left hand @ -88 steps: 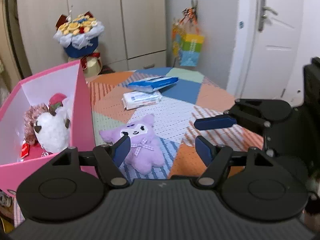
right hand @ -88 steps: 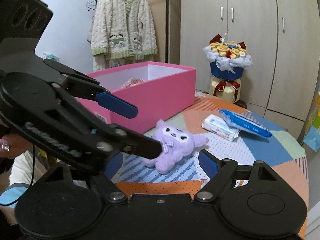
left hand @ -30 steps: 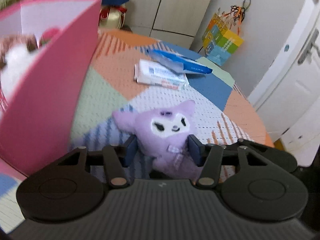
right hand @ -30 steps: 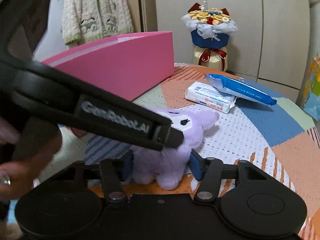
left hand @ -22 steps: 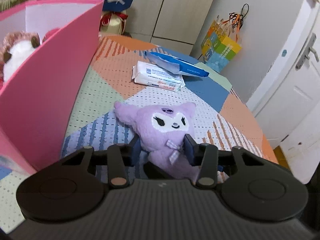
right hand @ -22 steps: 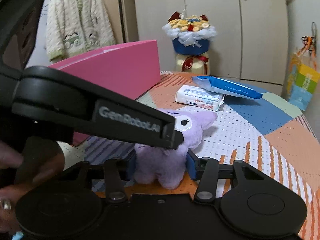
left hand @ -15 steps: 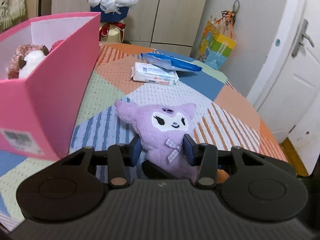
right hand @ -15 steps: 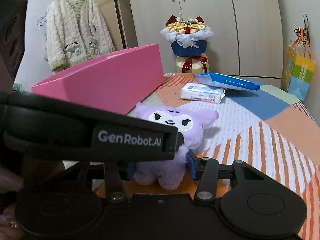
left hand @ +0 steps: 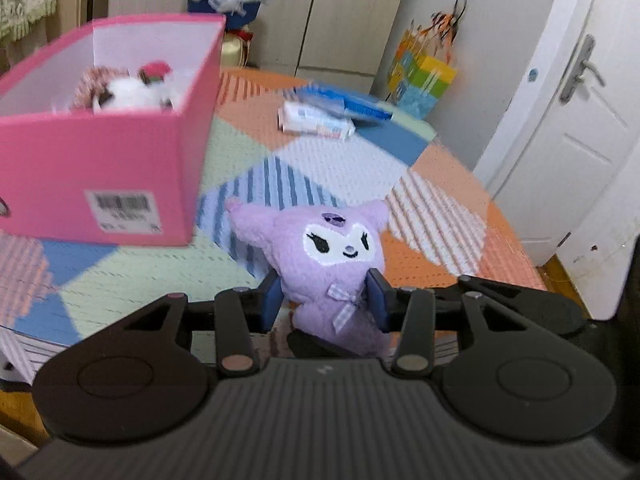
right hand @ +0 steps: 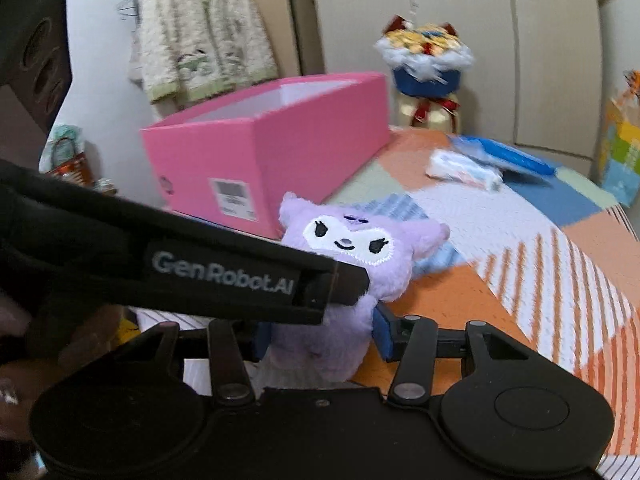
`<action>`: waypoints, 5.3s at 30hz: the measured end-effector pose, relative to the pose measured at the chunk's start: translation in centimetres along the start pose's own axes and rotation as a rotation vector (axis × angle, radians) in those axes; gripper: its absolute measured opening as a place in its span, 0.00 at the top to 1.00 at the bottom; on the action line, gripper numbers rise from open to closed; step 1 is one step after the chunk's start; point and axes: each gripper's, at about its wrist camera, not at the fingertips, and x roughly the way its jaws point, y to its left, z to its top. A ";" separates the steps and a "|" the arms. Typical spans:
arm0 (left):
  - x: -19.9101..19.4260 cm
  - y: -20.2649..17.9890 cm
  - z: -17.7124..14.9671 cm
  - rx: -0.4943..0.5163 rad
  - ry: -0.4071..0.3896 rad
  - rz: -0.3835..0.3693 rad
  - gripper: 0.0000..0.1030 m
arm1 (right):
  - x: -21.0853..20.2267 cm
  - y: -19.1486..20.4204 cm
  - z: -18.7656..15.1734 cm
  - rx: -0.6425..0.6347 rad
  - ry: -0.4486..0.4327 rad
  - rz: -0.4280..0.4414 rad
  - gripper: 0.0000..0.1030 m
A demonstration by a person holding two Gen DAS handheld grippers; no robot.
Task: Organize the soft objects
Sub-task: 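Carry the purple plush into the pink box and open the left gripper, then withdraw the left gripper from the box toward the blue wipes pack, then close both grippers on the blue wet-wipes pack, then lift the blue wipes pack with both grippers toward the pink box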
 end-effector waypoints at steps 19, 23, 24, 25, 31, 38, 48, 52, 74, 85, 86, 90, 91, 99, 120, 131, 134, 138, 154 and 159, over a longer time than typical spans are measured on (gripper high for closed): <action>-9.1 4.8 8.5 0.071 -0.244 0.159 0.58 | 2.2 4.9 13.4 -0.030 -0.107 0.248 0.46; -8.4 7.6 10.8 0.006 -0.218 0.144 0.58 | 4.4 5.7 15.1 -0.028 -0.097 0.276 0.46; -8.1 8.2 11.2 0.001 -0.222 0.164 0.57 | 5.2 6.0 15.5 -0.043 -0.111 0.285 0.46; -7.8 9.0 11.7 -0.010 -0.224 0.180 0.58 | 6.7 6.4 15.8 -0.039 -0.142 0.294 0.46; -5.0 13.2 13.0 -0.093 -0.171 0.206 0.59 | 11.3 6.9 16.3 0.002 -0.089 0.314 0.46; -1.6 16.8 12.8 -0.178 -0.106 0.210 0.59 | 14.9 7.7 17.2 -0.043 0.051 0.250 0.44; -1.0 16.1 10.7 -0.180 -0.121 0.248 0.48 | 14.6 8.2 16.3 -0.156 0.095 0.172 0.34; -2.8 15.0 10.9 -0.136 -0.173 0.294 0.39 | 13.3 7.9 16.4 -0.176 0.079 0.160 0.30; -12.7 2.2 8.3 0.171 -0.283 0.078 0.32 | -6.2 -0.9 12.7 -0.147 -0.096 0.087 0.26; -5.6 -2.9 10.5 0.119 -0.284 -0.094 0.30 | -9.3 -9.5 12.6 0.064 -0.140 -0.039 0.25; -4.6 -3.0 10.8 0.093 -0.279 -0.099 0.30 | -8.7 -11.5 12.7 0.112 -0.118 -0.042 0.25; -0.2 -2.9 12.0 0.001 -0.257 -0.096 0.32 | -7.3 -14.3 13.0 0.173 -0.100 -0.042 0.25; 0.9 -2.9 12.2 -0.022 -0.248 -0.096 0.32 | -6.9 -15.1 13.2 0.186 -0.096 -0.044 0.25; 8.6 -1.3 16.0 -0.187 -0.225 -0.087 0.38 | -0.3 -22.2 14.6 0.289 -0.039 -0.017 0.25; 19.8 1.7 15.9 -0.335 -0.076 0.021 0.62 | 14.0 -30.1 11.7 0.501 0.084 0.105 0.35; 20.2 -0.7 14.1 -0.220 -0.146 0.083 0.71 | 13.3 -29.6 10.1 0.552 0.100 0.172 0.65; 19.4 -1.1 14.0 -0.196 -0.167 0.080 0.71 | 12.2 -28.1 10.1 0.503 0.104 0.164 0.66; 17.9 -1.5 13.9 -0.154 -0.165 0.077 0.71 | 10.2 -25.7 10.0 0.453 0.081 0.120 0.66; 11.2 -3.1 8.4 -0.034 -0.094 -0.039 0.71 | 2.4 -18.1 6.4 0.336 0.063 -0.037 0.58; 9.0 -3.2 6.5 -0.015 -0.064 -0.072 0.71 | 0.7 -16.5 5.4 0.299 0.065 -0.049 0.55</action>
